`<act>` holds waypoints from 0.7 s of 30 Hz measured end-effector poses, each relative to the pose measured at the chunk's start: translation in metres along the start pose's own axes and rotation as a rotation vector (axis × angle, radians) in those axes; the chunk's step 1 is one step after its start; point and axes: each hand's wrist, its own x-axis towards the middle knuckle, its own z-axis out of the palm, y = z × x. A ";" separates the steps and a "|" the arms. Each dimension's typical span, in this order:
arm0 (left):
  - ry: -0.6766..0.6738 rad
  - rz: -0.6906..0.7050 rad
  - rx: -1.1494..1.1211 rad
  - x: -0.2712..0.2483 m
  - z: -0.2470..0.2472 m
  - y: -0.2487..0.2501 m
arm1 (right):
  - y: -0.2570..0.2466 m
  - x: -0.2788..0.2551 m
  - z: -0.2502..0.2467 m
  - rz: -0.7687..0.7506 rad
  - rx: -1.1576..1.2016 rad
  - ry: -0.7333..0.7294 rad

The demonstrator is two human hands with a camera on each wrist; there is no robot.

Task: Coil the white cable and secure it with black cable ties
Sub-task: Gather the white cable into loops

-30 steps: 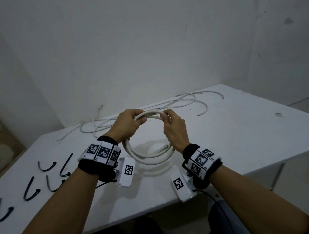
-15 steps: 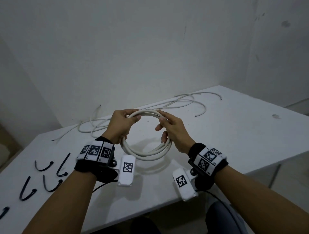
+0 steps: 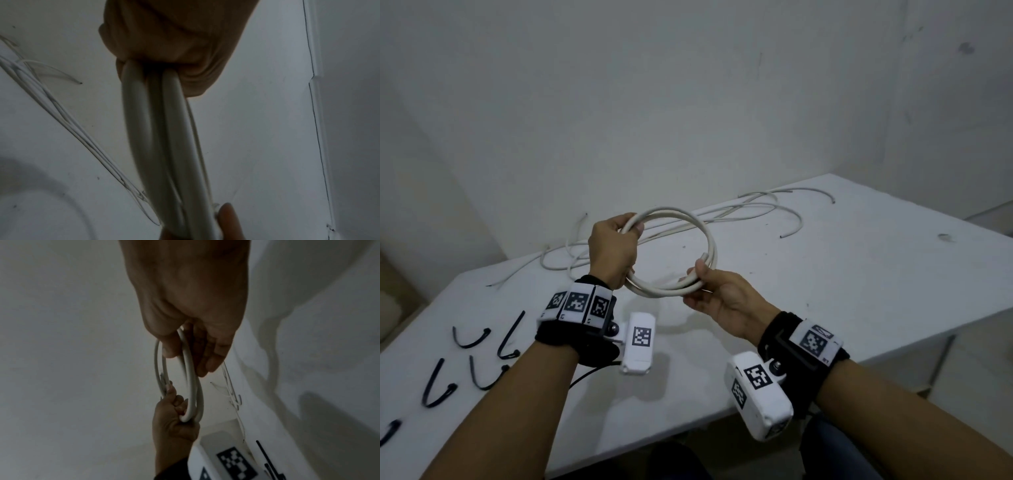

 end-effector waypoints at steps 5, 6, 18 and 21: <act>-0.047 -0.018 -0.053 -0.002 0.000 -0.002 | -0.004 0.003 0.004 -0.034 0.150 0.035; -0.067 -0.034 -0.089 -0.004 0.000 -0.002 | -0.004 0.003 0.005 -0.030 0.179 0.044; -0.223 -0.001 0.012 -0.012 -0.006 0.006 | -0.027 -0.003 -0.017 -0.107 -0.393 0.291; -0.319 0.056 0.094 -0.017 -0.003 0.010 | -0.044 -0.002 -0.007 -0.497 -0.797 0.298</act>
